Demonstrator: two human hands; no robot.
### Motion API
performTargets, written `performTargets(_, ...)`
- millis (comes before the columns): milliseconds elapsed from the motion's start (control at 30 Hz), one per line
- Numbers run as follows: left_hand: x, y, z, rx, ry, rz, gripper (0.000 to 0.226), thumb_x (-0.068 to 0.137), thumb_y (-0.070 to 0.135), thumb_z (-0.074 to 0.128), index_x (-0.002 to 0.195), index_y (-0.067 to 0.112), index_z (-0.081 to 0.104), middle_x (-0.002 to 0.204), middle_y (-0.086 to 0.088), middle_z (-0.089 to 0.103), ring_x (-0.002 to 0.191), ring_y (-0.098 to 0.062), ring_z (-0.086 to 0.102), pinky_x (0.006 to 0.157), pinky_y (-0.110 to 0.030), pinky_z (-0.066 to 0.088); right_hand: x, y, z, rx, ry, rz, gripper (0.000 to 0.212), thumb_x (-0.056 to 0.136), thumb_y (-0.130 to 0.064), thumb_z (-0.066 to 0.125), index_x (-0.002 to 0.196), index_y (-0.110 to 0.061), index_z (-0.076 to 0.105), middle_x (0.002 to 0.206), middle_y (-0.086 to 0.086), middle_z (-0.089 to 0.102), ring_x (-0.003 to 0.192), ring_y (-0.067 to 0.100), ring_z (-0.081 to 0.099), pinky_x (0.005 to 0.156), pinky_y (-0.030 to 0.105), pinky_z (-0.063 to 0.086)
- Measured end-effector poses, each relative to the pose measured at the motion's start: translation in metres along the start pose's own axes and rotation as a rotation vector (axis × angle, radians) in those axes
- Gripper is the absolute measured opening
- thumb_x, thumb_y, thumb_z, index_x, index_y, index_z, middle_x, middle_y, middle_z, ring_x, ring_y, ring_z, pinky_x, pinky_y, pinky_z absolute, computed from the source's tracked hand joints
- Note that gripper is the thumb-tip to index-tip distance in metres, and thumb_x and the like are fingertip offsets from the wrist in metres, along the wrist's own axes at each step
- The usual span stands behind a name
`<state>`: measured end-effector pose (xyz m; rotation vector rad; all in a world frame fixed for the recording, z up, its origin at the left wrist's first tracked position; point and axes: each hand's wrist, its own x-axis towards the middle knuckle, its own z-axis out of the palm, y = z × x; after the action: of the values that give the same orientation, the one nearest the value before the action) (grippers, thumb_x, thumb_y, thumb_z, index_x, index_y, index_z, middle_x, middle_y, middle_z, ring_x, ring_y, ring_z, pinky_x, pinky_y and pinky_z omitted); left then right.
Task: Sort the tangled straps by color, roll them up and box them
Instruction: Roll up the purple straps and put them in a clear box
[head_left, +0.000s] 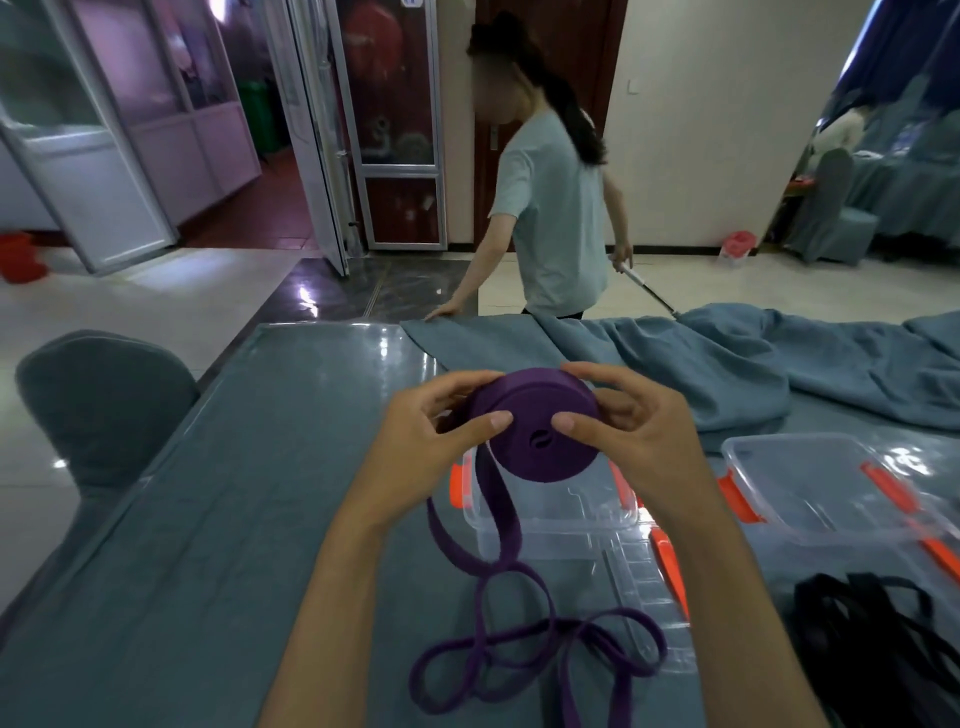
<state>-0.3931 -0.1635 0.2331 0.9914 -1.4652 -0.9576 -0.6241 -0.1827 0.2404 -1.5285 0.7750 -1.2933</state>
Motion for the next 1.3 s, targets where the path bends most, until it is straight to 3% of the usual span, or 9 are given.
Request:
performTargets(167,-0.002,-0.001,-0.002,0.005,-0.033,-0.034,0.027,0.087,0.030,0.086,0.112,0.031,0.078,0.113,0.003,0.080,0.109,-0.016,0.074,0.098,-0.032,0.059,-0.001,0.006,-0.004,0.024,-0.025,-0.005,0.053,0.079,-0.020,0.089,0.129,-0.026,0.072,0.106,0.011,0.081,0.100,0.030,0.079,0.087,0.040,0.065)
performTargets(400,-0.006,-0.001,-0.005,0.066,-0.045,-0.043,0.025,0.087,0.041,0.083,0.110,0.036,0.078,0.112,0.005,0.079,0.109,-0.016,0.073,0.098,-0.038,0.057,-0.002,0.004,-0.002,-0.065,-0.154,-0.051,0.046,0.084,-0.024,0.087,0.128,-0.031,0.075,0.122,-0.002,0.078,0.112,0.020,0.075,0.090,0.026,0.061)
performTargets(633,-0.009,-0.013,-0.019,0.196,0.001,-0.208,0.043,0.079,0.049,0.089,0.118,0.046,0.072,0.118,0.021,0.073,0.110,0.002,0.069,0.091,-0.020,0.054,-0.002,0.010,-0.007,-0.050,-0.016,-0.101,0.043,0.083,-0.019,0.086,0.123,-0.032,0.078,0.117,-0.002,0.080,0.108,0.019,0.077,0.089,0.026,0.062)
performTargets(733,-0.015,-0.025,-0.028,0.227,0.029,-0.374,0.029,0.080,0.038,0.091,0.105,0.034,0.077,0.105,0.012,0.077,0.096,-0.012,0.075,0.087,-0.037,0.064,-0.002,0.010,-0.012,-0.010,0.073,-0.129,0.043,0.085,-0.020,0.085,0.126,-0.029,0.076,0.116,0.001,0.080,0.110,0.021,0.076,0.090,0.030,0.063)
performTargets(800,-0.016,-0.031,-0.029,0.273,0.060,-0.441,0.024,0.080,0.028,0.091,0.101,0.028,0.078,0.100,0.006,0.076,0.090,-0.016,0.075,0.082,-0.038,0.065,-0.003,0.009,-0.014,0.026,0.122,-0.140,0.044,0.087,-0.020,0.084,0.128,-0.030,0.075,0.118,0.002,0.080,0.112,0.023,0.076,0.091,0.032,0.063)
performTargets(900,-0.016,-0.033,-0.029,0.066,0.127,-0.510,0.024,0.078,0.012,0.092,0.097,0.009,0.077,0.099,-0.015,0.075,0.077,-0.021,0.077,0.069,-0.033,0.065,-0.003,0.009,-0.017,0.027,0.162,-0.141,0.043,0.087,-0.021,0.084,0.128,-0.030,0.075,0.120,0.002,0.079,0.114,0.024,0.075,0.091,0.036,0.063)
performTargets(1000,-0.013,-0.031,-0.027,-0.061,0.287,-0.462,0.043,0.072,0.027,0.095,0.096,-0.002,0.072,0.093,-0.019,0.079,0.077,-0.028,0.080,0.066,-0.030,0.064,-0.003,0.014,-0.019,-0.027,0.204,-0.132,0.043,0.086,-0.018,0.083,0.128,-0.026,0.074,0.117,0.000,0.080,0.111,0.021,0.076,0.090,0.039,0.064)
performTargets(1100,-0.010,-0.029,-0.026,-0.128,0.404,-0.375,0.045,0.067,0.048,0.087,0.083,0.007,0.076,0.082,-0.014,0.080,0.077,-0.024,0.081,0.068,-0.027,0.065,-0.003,0.023,-0.022,-0.059,0.237,-0.105,0.043,0.086,-0.014,0.083,0.128,-0.022,0.073,0.114,-0.001,0.081,0.109,0.020,0.077,0.089,0.041,0.065)
performTargets(1300,-0.003,-0.026,-0.026,-0.459,0.388,-0.418,0.038,0.064,0.067,0.076,0.067,0.029,0.081,0.068,0.010,0.064,0.064,-0.002,0.062,0.073,-0.030,0.057,-0.003,0.040,-0.018,-0.085,0.236,-0.087,0.043,0.087,-0.008,0.083,0.129,-0.014,0.073,0.113,0.001,0.081,0.107,0.021,0.077,0.090,0.036,0.064)
